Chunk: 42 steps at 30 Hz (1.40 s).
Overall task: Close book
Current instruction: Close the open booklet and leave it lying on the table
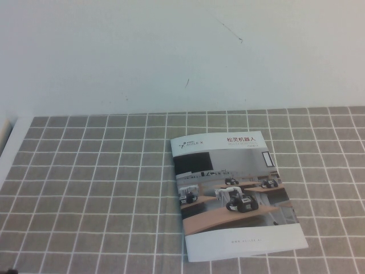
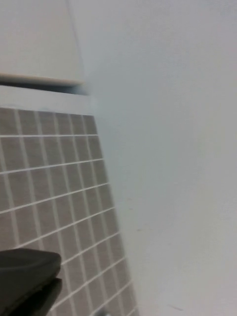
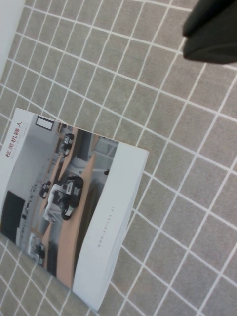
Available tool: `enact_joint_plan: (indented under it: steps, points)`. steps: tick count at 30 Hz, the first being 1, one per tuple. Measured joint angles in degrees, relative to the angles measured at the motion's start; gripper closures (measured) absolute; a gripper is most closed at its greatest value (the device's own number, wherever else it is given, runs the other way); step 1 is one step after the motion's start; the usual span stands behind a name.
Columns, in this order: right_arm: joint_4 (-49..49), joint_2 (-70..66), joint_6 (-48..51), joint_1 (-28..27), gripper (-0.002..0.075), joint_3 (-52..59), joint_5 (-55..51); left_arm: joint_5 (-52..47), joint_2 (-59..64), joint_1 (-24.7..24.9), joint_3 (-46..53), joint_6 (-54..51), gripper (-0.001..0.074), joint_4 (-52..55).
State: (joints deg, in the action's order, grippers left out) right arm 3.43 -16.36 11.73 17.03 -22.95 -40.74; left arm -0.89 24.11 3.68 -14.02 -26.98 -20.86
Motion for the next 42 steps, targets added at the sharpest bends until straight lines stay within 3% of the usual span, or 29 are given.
enact_joint_plan:
  steps: [7, 16, 20, 27, 34, 42]
  points:
    - [0.0, 0.0, 0.0, 0.0, 0.0729, 0.0, 0.0, -0.77, -8.03, 0.0, 14.98, -2.37, 0.0738, -3.2]
    - [0.78, 0.0, 0.0, 0.0, 0.0729, 0.0, 0.0, -16.79, -22.15, -0.54, 15.27, -4.18, 0.0738, -0.47]
    - [0.92, 0.0, 0.0, 0.0, 0.0729, 0.0, 0.0, -17.55, -24.57, -0.72, 15.16, -3.89, 0.0738, 1.18]
    - [1.08, 0.0, 0.0, 0.0, 0.0729, 0.0, 0.0, -17.77, -24.61, -0.96, 15.16, 3.07, 0.0738, 2.8]
    - [1.08, 0.0, 0.0, 0.0, 0.0729, 0.0, 0.0, -17.77, -24.82, -0.96, 15.05, 18.54, 0.0738, 13.66]
    - [1.23, 0.0, 0.0, 0.0, 0.0729, 0.0, 0.0, -17.77, -24.82, 1.49, 14.95, 24.89, 0.0738, 17.15]
